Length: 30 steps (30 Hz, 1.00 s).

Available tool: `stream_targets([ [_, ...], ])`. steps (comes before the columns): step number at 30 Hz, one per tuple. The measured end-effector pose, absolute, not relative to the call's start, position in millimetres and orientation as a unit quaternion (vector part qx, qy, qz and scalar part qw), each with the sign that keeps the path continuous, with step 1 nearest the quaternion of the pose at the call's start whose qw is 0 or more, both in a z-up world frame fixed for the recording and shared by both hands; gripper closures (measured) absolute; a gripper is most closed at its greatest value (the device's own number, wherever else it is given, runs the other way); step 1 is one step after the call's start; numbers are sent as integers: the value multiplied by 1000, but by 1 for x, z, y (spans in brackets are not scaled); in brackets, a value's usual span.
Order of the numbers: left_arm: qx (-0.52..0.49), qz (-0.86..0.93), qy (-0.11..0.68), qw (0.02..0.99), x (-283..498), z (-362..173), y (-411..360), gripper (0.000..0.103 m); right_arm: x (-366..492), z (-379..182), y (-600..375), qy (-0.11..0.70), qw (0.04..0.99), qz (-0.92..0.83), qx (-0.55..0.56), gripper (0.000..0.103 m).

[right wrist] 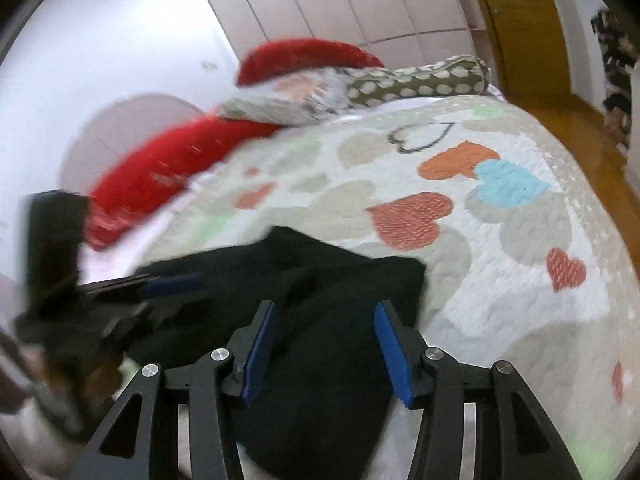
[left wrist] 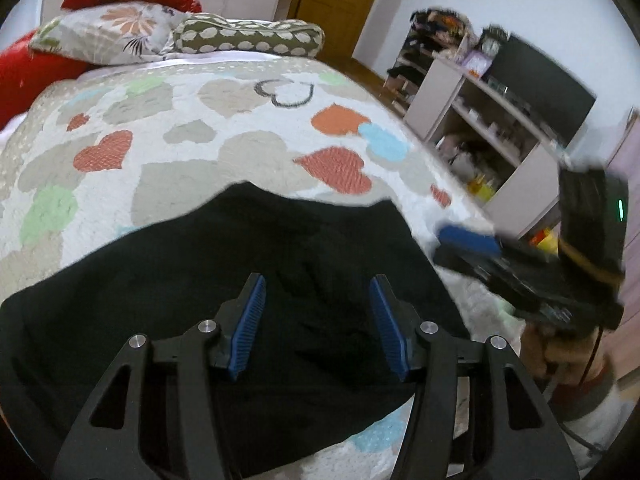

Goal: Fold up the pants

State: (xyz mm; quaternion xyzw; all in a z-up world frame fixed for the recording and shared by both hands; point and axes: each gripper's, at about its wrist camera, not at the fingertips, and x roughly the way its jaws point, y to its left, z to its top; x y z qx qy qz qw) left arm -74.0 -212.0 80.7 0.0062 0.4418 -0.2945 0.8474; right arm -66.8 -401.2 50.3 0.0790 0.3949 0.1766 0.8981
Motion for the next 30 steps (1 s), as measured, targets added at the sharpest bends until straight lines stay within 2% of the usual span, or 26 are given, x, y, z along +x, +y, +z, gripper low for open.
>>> stream_targets([
  [6,24,-235,472,849,-77,44,-213,49,-20,16,-380,433,891,134,-17,54],
  [10,0,-238,474,848,-77,41,-202,49,-9,14,-385,429,894,133,-5,54],
  [20,2,-233,468,852,-79,41,-205,49,-66,42,-395,428,892,143,-3,54],
  [30,7,-222,461,859,-83,42,-208,49,-96,15,-392,448,884,133,-21,51],
])
